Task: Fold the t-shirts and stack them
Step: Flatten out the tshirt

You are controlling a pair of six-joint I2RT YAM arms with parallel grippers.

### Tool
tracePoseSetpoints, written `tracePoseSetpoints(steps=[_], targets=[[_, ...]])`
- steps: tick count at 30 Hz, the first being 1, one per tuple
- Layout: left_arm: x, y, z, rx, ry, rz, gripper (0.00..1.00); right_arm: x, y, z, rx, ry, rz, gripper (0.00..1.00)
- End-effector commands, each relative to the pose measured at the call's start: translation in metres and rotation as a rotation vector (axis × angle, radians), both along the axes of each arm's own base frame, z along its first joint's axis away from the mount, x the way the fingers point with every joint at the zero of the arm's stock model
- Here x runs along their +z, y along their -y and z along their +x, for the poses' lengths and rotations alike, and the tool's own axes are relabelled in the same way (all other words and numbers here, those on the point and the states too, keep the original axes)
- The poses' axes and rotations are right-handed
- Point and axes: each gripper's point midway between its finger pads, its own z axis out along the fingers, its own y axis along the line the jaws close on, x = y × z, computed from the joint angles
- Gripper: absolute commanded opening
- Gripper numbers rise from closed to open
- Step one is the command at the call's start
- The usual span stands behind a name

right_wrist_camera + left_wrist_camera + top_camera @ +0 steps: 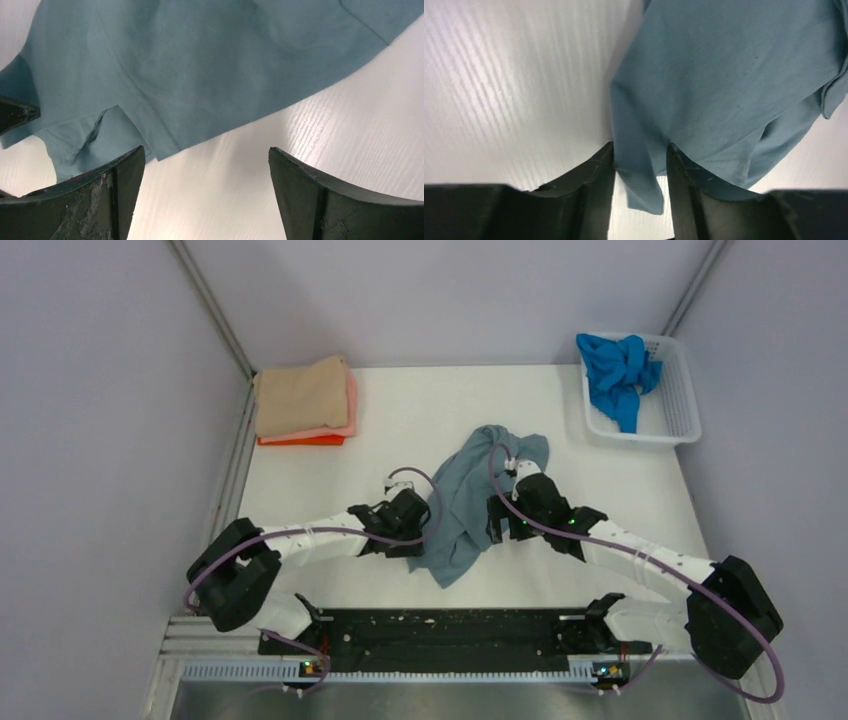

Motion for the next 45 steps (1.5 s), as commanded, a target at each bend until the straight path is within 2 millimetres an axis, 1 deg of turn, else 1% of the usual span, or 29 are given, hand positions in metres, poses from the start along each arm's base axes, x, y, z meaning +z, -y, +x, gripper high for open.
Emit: tracePoseSetpoints(steps=[1, 3, 4, 6, 8, 12, 14, 15, 17, 19, 22, 26, 30, 32, 33, 34, 37, 39, 40, 43, 44, 45], targets=[[-0.029, -0.014, -0.006, 0.045, -0.049, 0.183, 0.34, 0.005, -0.014, -0.009, 0.098, 0.018, 0.007, 0.9], [-0.029, -0.02, 0.001, 0.097, -0.045, 0.245, 0.05, 0.0, -0.021, -0.015, 0.149, 0.0, 0.007, 0.9], [-0.028, -0.029, 0.001, 0.125, -0.046, 0.297, 0.0, -0.002, -0.025, -0.017, 0.171, -0.009, 0.003, 0.89], [-0.024, -0.036, 0.006, 0.15, -0.026, 0.337, 0.0, -0.007, -0.032, -0.021, 0.222, -0.028, -0.004, 0.87], [-0.019, -0.034, 0.008, 0.149, -0.01, 0.321, 0.0, -0.01, -0.042, -0.02, 0.252, -0.03, -0.012, 0.85], [-0.012, -0.018, 0.008, 0.099, 0.001, 0.222, 0.0, -0.011, -0.071, -0.015, 0.307, -0.008, -0.008, 0.84], [-0.01, -0.007, 0.006, 0.064, -0.005, 0.164, 0.0, -0.013, -0.079, -0.008, 0.292, 0.015, -0.047, 0.84], [-0.009, -0.004, 0.004, 0.054, -0.008, 0.143, 0.0, -0.015, -0.08, -0.003, 0.276, 0.023, -0.068, 0.83], [-0.008, -0.003, 0.003, 0.051, -0.008, 0.128, 0.0, -0.021, -0.075, 0.009, 0.198, 0.035, -0.109, 0.81], [-0.008, -0.006, 0.001, 0.057, -0.006, 0.128, 0.0, -0.025, -0.065, 0.021, 0.105, 0.058, -0.152, 0.8], [-0.009, -0.008, -0.001, 0.06, -0.006, 0.126, 0.0, -0.027, -0.051, 0.031, 0.003, 0.093, -0.196, 0.79], [-0.008, -0.011, 0.0, 0.066, 0.0, 0.133, 0.0, -0.017, -0.033, 0.043, -0.112, 0.165, -0.225, 0.76], [-0.007, -0.016, 0.002, 0.08, 0.01, 0.147, 0.0, -0.008, -0.02, 0.046, -0.167, 0.205, -0.217, 0.7], [-0.005, -0.02, 0.003, 0.09, 0.016, 0.152, 0.0, -0.008, -0.017, 0.045, -0.165, 0.195, -0.186, 0.66], [-0.003, -0.021, 0.004, 0.094, 0.021, 0.152, 0.0, -0.011, -0.014, 0.045, -0.167, 0.179, -0.171, 0.62], [-0.002, -0.022, 0.004, 0.098, 0.025, 0.15, 0.0, -0.015, -0.013, 0.046, -0.164, 0.16, -0.151, 0.56], [0.003, -0.024, 0.006, 0.103, 0.04, 0.143, 0.0, -0.029, -0.016, 0.042, -0.126, 0.096, -0.077, 0.42], [0.005, -0.026, 0.007, 0.11, 0.046, 0.14, 0.0, -0.035, -0.021, 0.043, -0.11, 0.077, -0.037, 0.37], [0.005, -0.027, 0.008, 0.115, 0.048, 0.137, 0.0, -0.04, -0.02, 0.043, -0.112, 0.062, -0.038, 0.32], [0.007, -0.033, 0.009, 0.134, 0.052, 0.144, 0.0, -0.044, -0.018, 0.045, -0.124, 0.038, -0.042, 0.09], [0.007, -0.036, 0.01, 0.145, 0.057, 0.149, 0.0, -0.042, -0.016, 0.045, -0.132, 0.039, -0.049, 0.04], [0.01, -0.039, 0.012, 0.161, 0.068, 0.153, 0.0, -0.037, -0.012, 0.047, -0.154, 0.05, -0.062, 0.02]])
